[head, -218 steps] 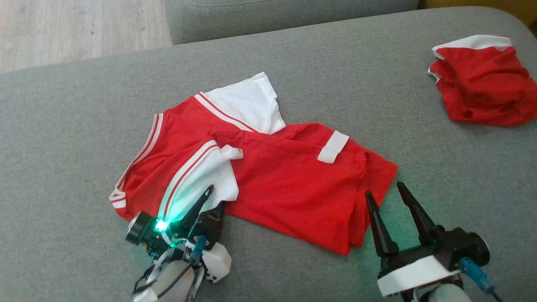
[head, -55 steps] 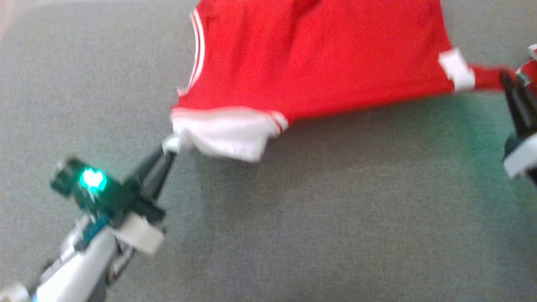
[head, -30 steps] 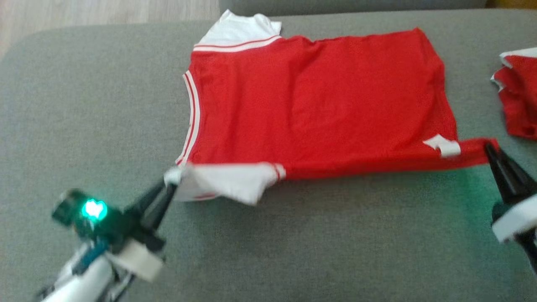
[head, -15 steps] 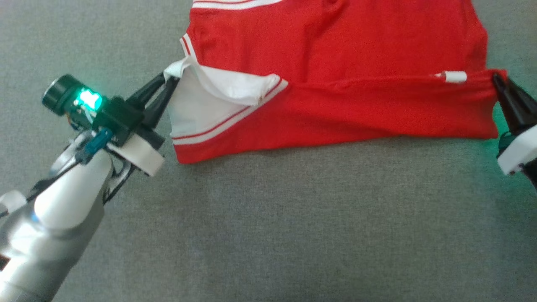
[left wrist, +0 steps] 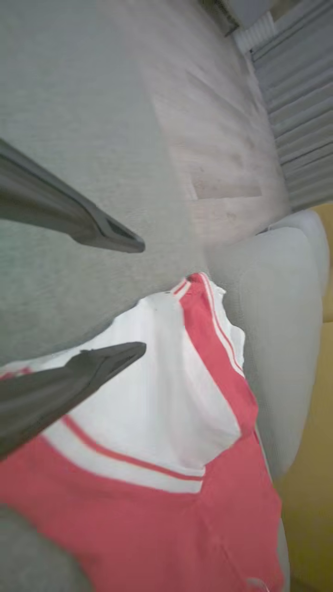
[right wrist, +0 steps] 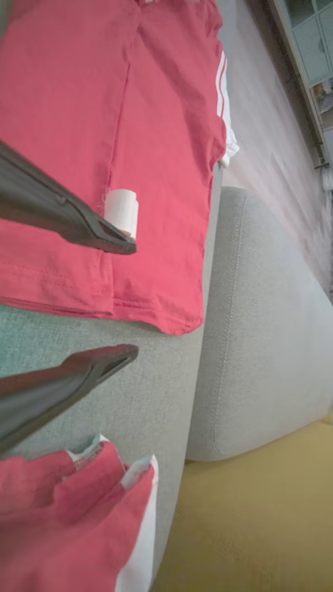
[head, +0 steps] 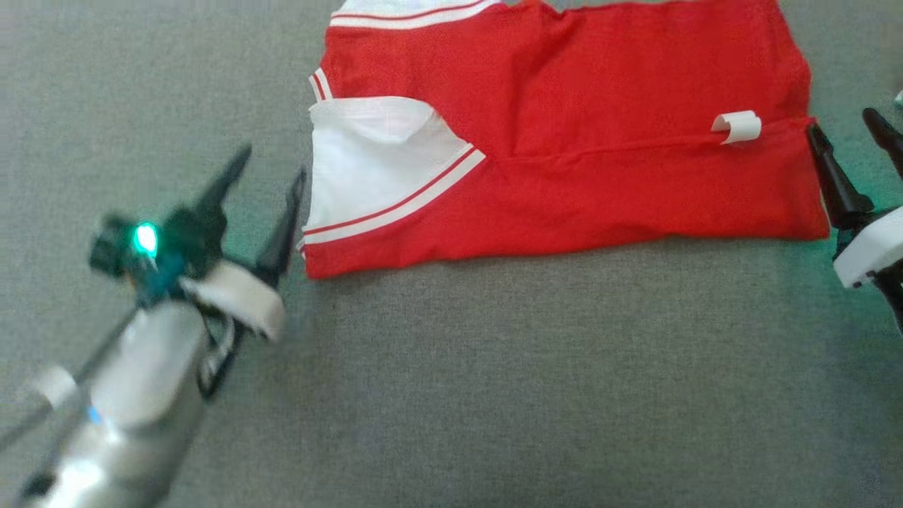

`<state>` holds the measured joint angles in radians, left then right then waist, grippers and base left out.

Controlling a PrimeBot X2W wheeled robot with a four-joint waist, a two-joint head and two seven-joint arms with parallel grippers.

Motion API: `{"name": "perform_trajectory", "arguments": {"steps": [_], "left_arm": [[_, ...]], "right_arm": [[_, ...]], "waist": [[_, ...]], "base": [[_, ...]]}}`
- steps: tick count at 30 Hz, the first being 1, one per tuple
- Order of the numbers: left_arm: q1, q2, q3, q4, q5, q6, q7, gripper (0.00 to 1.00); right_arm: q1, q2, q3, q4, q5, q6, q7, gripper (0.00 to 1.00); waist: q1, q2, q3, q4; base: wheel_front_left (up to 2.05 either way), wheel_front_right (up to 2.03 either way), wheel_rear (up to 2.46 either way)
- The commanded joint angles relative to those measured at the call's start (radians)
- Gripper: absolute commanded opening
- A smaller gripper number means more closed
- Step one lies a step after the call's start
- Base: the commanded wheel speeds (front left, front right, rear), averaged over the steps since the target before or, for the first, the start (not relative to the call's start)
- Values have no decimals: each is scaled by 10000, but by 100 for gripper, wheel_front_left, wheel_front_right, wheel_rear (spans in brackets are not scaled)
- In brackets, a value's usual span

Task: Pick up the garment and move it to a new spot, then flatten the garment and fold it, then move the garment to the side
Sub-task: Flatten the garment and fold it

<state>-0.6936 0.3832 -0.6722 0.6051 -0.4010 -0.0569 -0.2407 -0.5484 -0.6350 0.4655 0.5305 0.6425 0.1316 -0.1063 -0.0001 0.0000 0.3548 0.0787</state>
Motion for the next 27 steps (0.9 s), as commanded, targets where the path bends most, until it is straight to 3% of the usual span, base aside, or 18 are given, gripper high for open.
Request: {"name": "perform_trajectory", "arguments": {"steps": [1,8,14,21,27], "left_arm": [[627,106,545,-317,-397,274,-129,100],[2154,-397,676,-766,-1108,869,-9,100],[2267,-525,947,-479,-1402,1375,219,100],[2517,-602,786,-367,-1813,1157,1119,100],[2957,-407,570,-1012,-1859,1264,1707,100]], "right_arm": [[184,-322,32,-104,30,-9,-376,100],[501,-172,-68,25,109,-9,-811,100],[593,-89,-85,120,91,-9,-907,100],[591,-25,-36,260,116,-9,-900,100],[706,3,-27,436,167,-9,-954,100]], "waist": [[1,0,-236,-13],[1,0,-416,-141],[1,0,-339,-228],[1,0,-472,-328],[1,0,-610,-292]], "base": [[0,0,0],[0,0,0],[0,0,0],[0,0,0],[0,0,0]]}}
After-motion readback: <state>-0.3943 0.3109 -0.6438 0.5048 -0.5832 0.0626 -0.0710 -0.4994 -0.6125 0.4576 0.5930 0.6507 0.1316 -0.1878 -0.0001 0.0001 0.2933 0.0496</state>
